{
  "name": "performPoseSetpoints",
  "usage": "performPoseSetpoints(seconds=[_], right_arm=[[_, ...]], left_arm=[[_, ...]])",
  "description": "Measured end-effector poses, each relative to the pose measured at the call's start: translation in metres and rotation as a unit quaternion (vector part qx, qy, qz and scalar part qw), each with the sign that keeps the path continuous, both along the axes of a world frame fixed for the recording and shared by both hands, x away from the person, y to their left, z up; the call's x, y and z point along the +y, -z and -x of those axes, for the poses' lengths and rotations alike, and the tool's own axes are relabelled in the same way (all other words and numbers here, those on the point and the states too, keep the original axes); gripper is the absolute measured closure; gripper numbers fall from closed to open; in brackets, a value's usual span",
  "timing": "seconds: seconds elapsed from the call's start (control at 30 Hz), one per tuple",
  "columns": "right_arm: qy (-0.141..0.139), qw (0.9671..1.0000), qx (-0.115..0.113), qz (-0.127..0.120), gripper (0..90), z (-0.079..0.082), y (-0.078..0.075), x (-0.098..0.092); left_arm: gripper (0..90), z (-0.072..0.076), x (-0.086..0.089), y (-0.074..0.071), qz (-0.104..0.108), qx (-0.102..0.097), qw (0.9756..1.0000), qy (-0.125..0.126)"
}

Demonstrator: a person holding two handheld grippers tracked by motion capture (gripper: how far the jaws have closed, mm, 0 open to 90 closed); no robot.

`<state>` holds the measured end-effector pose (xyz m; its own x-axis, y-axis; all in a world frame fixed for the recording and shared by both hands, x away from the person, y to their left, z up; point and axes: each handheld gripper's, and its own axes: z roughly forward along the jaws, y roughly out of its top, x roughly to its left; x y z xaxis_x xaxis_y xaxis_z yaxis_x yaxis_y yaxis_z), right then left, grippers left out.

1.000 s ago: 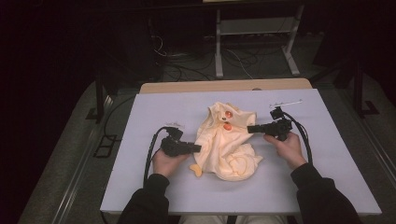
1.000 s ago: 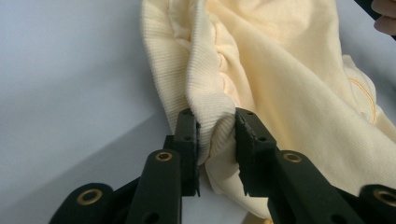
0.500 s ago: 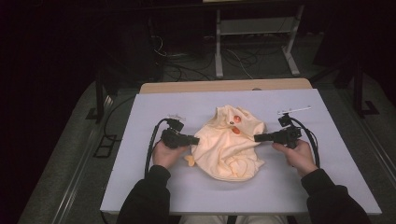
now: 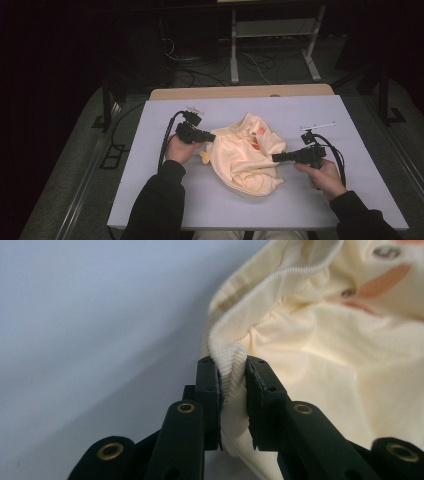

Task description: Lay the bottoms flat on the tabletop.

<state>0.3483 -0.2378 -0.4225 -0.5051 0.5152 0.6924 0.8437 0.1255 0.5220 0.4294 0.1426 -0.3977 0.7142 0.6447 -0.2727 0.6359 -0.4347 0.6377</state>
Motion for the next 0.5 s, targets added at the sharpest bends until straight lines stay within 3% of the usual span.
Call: performPoseSetpoints(seconds=[0.27,0.5], right_arm=[[-0.018,0.9998,0.007,-0.004,84.2,0.012,-0.003,0.008],[-0.015,0.9998,0.005,0.012,82.2,0.014,0.000,0.014]], left_arm=[[76.1,-0.012,-0.009,-0.008,-0.002,-0.011,0.9999,0.003],[75.9,-0.010,-0.013,0.003,0.001,-0.008,0.9999,-0.008]])
